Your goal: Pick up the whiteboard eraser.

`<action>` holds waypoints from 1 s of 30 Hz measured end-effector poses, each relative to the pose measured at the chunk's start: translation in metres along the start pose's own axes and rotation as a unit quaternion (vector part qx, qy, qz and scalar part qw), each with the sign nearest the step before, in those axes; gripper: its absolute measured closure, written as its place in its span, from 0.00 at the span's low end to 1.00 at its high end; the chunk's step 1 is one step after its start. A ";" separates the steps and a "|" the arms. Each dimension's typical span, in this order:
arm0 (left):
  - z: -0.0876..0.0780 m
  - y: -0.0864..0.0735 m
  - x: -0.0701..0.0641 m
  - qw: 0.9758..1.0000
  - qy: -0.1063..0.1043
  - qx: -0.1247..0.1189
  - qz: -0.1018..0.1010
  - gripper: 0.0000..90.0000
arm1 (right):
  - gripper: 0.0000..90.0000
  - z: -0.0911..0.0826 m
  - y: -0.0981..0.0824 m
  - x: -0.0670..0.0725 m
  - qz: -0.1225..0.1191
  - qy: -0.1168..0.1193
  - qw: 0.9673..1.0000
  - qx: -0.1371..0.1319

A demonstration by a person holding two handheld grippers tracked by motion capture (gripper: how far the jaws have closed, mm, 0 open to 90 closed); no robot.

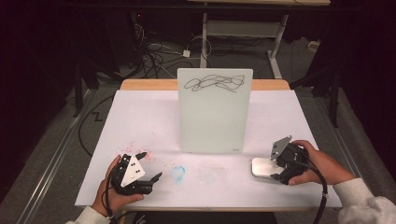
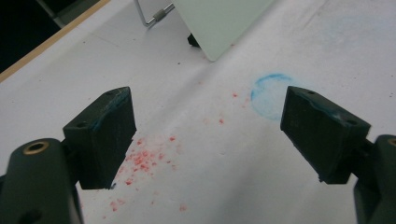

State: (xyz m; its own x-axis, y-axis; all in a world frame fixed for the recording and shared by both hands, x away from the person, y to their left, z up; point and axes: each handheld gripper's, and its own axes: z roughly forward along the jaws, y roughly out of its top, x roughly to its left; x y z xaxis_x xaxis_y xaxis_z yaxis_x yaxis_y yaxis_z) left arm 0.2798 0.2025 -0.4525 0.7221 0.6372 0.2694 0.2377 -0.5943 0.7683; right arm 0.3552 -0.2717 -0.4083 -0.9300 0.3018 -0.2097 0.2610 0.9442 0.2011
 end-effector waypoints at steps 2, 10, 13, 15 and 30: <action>0.000 0.000 0.000 1.000 -0.002 0.002 0.001 0.19 | 0.28 0.005 0.001 -0.002 -0.014 0.008 1.000 0.018; 0.003 0.001 -0.001 1.000 -0.007 0.006 0.004 0.19 | 0.30 0.023 0.005 -0.006 -0.036 0.023 0.998 0.046; 0.004 0.000 -0.001 1.000 -0.009 0.008 0.004 0.19 | 0.30 0.026 0.007 -0.006 -0.045 0.023 0.998 0.045; 0.004 0.000 -0.001 1.000 -0.008 0.010 0.005 0.19 | 0.31 0.027 0.009 -0.005 -0.053 0.023 0.997 0.048; 0.004 0.000 -0.001 1.000 -0.010 0.011 0.007 0.19 | 0.35 0.005 0.001 -0.002 -0.029 -0.022 0.998 -0.042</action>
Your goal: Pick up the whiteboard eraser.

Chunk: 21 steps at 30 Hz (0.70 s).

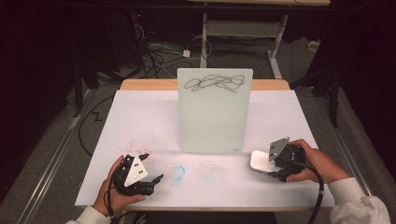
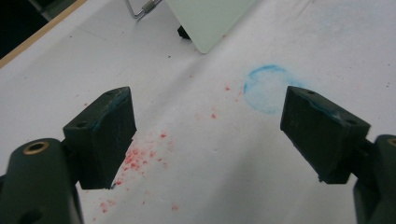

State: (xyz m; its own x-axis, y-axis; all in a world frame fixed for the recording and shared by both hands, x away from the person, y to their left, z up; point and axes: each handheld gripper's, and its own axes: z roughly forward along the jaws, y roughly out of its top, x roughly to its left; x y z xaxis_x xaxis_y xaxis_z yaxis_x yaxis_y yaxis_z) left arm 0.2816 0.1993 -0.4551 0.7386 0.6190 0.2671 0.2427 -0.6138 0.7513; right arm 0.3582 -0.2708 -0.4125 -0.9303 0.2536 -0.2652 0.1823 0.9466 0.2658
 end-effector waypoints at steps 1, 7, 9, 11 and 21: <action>0.000 0.000 0.000 1.000 0.001 0.000 0.001 0.19 | 0.35 -0.002 0.000 0.001 0.006 -0.009 1.000 -0.011; -0.002 0.000 0.001 1.000 0.006 -0.004 -0.002 0.19 | 0.35 -0.017 0.005 0.004 0.070 -0.066 0.990 -0.107; -0.002 0.000 0.001 1.000 0.008 -0.006 -0.002 0.19 | 0.35 -0.020 0.007 0.005 0.084 -0.083 0.985 -0.126; -0.003 0.000 0.002 1.000 0.009 -0.010 -0.002 0.19 | 0.35 -0.021 0.009 0.005 0.091 -0.089 0.983 -0.136; -0.006 -0.002 0.008 0.999 0.007 -0.028 -0.014 0.19 | 0.35 -0.034 0.018 0.016 0.160 -0.171 0.946 -0.226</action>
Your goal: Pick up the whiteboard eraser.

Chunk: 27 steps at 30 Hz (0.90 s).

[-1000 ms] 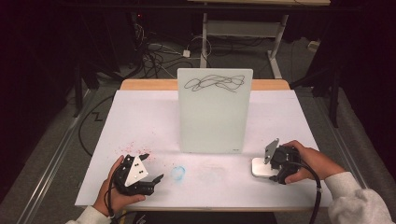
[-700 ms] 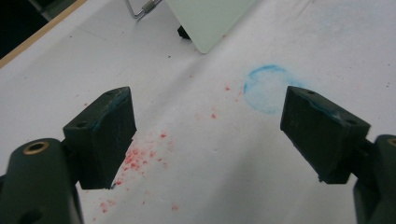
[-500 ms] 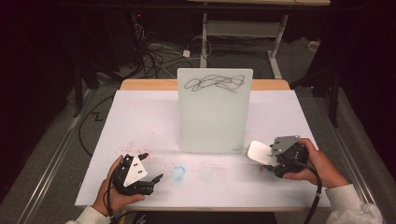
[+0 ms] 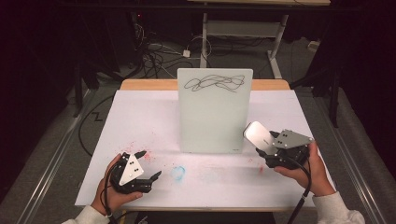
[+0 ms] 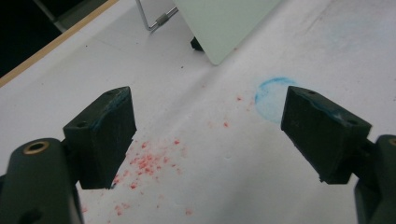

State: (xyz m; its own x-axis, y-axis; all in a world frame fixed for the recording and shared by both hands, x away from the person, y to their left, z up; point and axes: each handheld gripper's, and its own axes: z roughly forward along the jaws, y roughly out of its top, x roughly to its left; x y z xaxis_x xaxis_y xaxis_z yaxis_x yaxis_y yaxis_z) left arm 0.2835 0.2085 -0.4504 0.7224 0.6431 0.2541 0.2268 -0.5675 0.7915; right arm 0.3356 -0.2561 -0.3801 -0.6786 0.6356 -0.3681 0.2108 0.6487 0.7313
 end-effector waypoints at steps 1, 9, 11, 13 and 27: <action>0.000 0.000 0.001 1.000 -0.001 -0.001 -0.002 0.19 | 0.35 -0.001 0.001 0.000 0.013 -0.006 1.000 -0.011; -0.003 -0.003 0.005 1.000 0.002 -0.008 -0.009 0.19 | 0.35 -0.001 0.017 0.005 0.035 -0.048 0.997 -0.040; -0.002 -0.003 0.005 1.000 0.005 -0.006 -0.006 0.19 | 0.35 0.003 0.024 0.008 0.036 -0.045 0.997 -0.052; -0.001 -0.002 0.004 1.000 0.008 -0.004 -0.002 0.19 | 0.35 0.005 0.026 0.010 0.034 -0.048 0.997 -0.055; 0.001 -0.004 0.002 1.000 0.010 0.003 0.008 0.20 | 0.35 0.007 0.050 0.024 0.037 -0.105 0.988 -0.104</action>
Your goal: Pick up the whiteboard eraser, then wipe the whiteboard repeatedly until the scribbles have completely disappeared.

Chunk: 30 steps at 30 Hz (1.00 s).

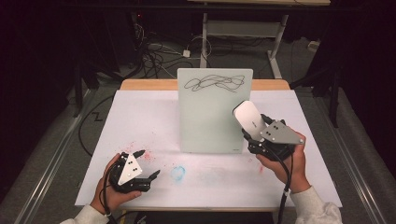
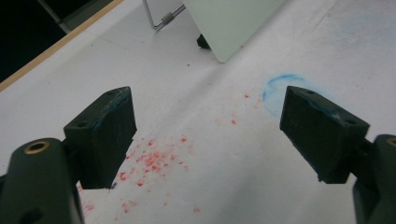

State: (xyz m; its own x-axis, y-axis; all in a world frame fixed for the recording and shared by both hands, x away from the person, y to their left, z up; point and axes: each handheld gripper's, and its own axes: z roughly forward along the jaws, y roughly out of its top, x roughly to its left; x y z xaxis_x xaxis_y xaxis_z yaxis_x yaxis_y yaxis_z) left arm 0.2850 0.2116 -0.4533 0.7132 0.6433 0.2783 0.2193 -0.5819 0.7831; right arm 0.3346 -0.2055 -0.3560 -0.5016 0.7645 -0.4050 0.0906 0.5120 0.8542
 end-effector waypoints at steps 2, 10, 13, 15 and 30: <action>-0.001 -0.001 0.000 1.000 0.002 -0.002 -0.002 0.20 | 0.35 0.003 0.001 0.000 0.002 0.000 1.000 0.000; -0.006 -0.004 0.000 1.000 0.007 -0.002 -0.006 0.20 | 0.35 0.011 0.006 0.004 0.002 -0.008 1.000 -0.001; -0.008 -0.005 0.000 1.000 0.008 -0.001 -0.007 0.20 | 0.35 0.014 0.008 0.004 0.001 -0.012 1.000 0.000; -0.008 -0.006 0.000 1.000 0.009 -0.001 -0.011 0.20 | 0.35 0.017 0.011 0.002 0.002 -0.019 1.000 -0.001; -0.008 -0.006 0.000 1.000 0.008 -0.001 -0.012 0.20 | 0.35 0.028 0.025 -0.007 0.024 -0.045 0.999 -0.007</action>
State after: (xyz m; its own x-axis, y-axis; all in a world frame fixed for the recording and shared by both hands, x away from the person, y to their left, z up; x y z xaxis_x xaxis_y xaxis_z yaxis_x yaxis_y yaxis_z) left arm 0.2780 0.2193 -0.4534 0.6978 0.6643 0.2681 0.2348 -0.5657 0.7904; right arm 0.3644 -0.1868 -0.3413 -0.4182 0.8203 -0.3901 0.1003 0.4685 0.8777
